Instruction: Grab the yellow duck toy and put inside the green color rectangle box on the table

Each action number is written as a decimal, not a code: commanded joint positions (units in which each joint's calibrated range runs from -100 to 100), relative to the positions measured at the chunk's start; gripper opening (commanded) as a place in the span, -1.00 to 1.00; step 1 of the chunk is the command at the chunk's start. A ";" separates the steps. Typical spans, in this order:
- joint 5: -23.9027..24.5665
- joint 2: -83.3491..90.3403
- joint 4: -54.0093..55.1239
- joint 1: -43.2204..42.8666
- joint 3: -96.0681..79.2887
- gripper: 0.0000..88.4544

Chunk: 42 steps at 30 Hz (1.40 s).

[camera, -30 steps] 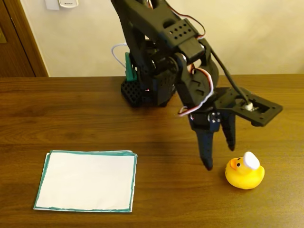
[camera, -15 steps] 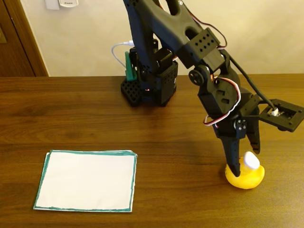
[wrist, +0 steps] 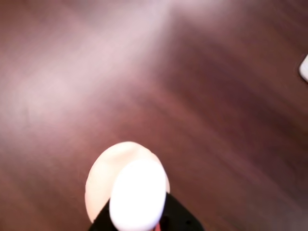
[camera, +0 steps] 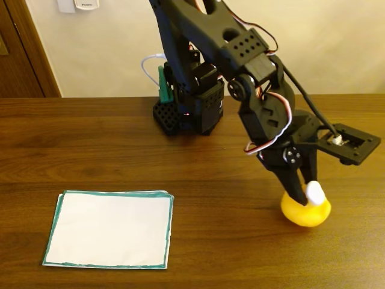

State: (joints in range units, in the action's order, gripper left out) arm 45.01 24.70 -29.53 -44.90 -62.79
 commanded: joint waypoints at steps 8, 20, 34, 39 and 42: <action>-8.69 25.54 -16.11 27.08 -2.07 -1.00; -15.73 27.46 -13.04 54.53 -7.08 -1.00; -16.85 14.89 -6.22 67.26 -3.16 -1.00; -17.00 17.68 -6.14 69.78 -7.08 -1.00; -17.09 19.87 -6.82 70.22 -8.35 -1.00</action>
State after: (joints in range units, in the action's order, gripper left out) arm 28.01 41.83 -36.46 24.97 -70.91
